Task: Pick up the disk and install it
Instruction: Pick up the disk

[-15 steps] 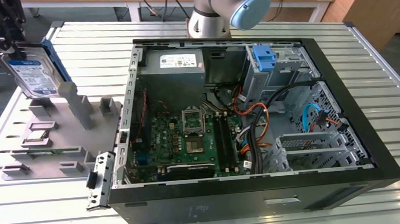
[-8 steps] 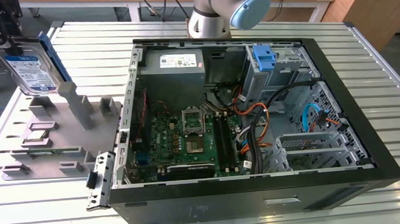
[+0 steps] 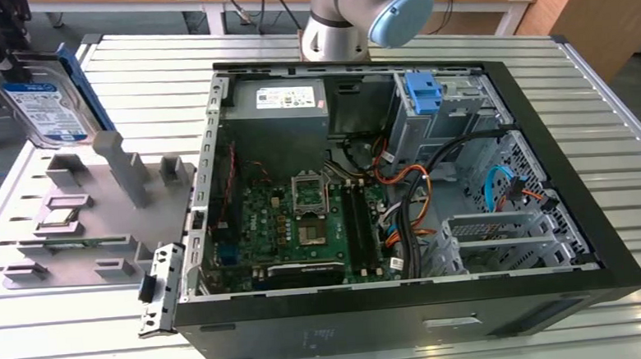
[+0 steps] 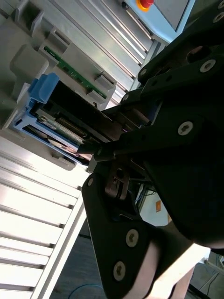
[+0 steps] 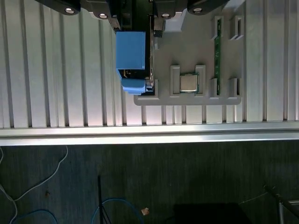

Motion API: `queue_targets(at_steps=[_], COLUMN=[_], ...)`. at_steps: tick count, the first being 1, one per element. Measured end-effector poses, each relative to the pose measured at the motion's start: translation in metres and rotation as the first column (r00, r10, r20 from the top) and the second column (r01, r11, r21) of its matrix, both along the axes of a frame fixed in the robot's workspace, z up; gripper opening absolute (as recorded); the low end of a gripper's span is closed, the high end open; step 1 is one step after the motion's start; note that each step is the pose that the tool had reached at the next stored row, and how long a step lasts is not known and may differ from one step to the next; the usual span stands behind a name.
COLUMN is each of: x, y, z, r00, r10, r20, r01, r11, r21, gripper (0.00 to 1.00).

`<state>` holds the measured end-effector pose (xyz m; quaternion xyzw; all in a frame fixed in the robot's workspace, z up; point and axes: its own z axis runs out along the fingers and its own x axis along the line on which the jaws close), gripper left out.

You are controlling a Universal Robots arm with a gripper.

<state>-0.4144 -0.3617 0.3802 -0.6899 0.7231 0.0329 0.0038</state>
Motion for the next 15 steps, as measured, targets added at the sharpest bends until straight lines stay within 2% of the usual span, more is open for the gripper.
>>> queue_targets(at_steps=[15], x=[0.0000], y=[0.0000], z=[0.0159], r00=[1.0000], r10=[0.000], r20=[0.0000], r01=[0.000], r11=[1.0000], r21=[0.0000], gripper=[0.35])
